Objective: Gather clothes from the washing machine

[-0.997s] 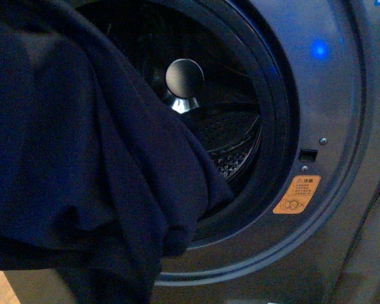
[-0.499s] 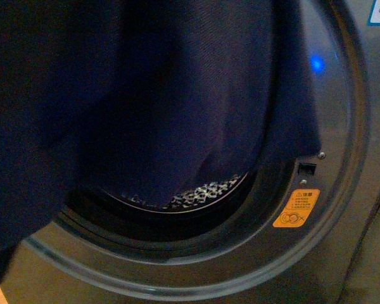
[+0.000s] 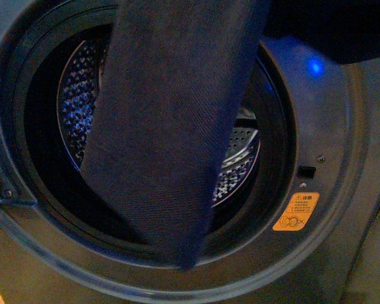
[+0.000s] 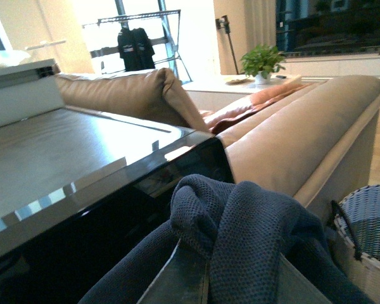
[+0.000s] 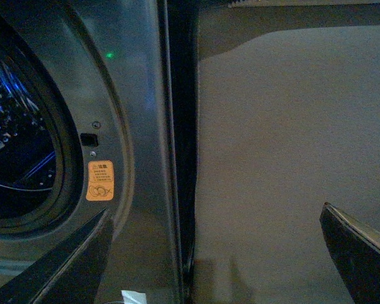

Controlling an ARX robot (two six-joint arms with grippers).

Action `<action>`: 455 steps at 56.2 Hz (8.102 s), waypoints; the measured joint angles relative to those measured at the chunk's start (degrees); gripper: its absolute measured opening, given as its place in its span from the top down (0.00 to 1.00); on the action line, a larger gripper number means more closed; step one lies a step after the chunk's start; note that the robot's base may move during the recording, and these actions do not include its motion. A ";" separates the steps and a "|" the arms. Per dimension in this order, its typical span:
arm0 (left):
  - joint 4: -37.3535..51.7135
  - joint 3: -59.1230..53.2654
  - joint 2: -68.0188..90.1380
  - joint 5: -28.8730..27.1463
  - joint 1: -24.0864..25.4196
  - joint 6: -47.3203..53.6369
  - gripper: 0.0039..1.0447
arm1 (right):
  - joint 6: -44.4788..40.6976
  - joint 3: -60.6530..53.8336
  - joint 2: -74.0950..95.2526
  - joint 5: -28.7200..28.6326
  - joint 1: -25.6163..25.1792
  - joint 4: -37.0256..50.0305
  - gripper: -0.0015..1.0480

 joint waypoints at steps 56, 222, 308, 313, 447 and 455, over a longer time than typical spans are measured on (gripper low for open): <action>-2.84 9.81 5.03 -1.25 -6.10 -1.25 0.94 | 32.87 13.22 24.30 -42.40 -20.39 53.94 0.07; -2.82 10.47 5.01 -1.29 -6.03 -1.29 0.06 | 7.21 49.48 59.12 0.85 2.95 56.54 0.93; -2.82 10.47 5.01 -1.27 -6.03 -1.29 0.06 | 6.32 47.56 123.73 -32.39 -69.81 32.65 0.56; -2.82 10.47 5.01 -1.27 -6.03 -1.29 0.06 | 7.02 47.54 122.84 -33.07 -69.64 33.73 0.41; -20.26 0.68 -9.86 -39.01 11.63 -7.10 0.06 | 0.74 -0.02 7.65 0.00 -0.22 7.63 0.98; -16.55 -9.09 -14.78 -36.22 14.99 -10.78 0.13 | 0.74 -0.02 0.24 -0.02 -0.20 0.50 0.98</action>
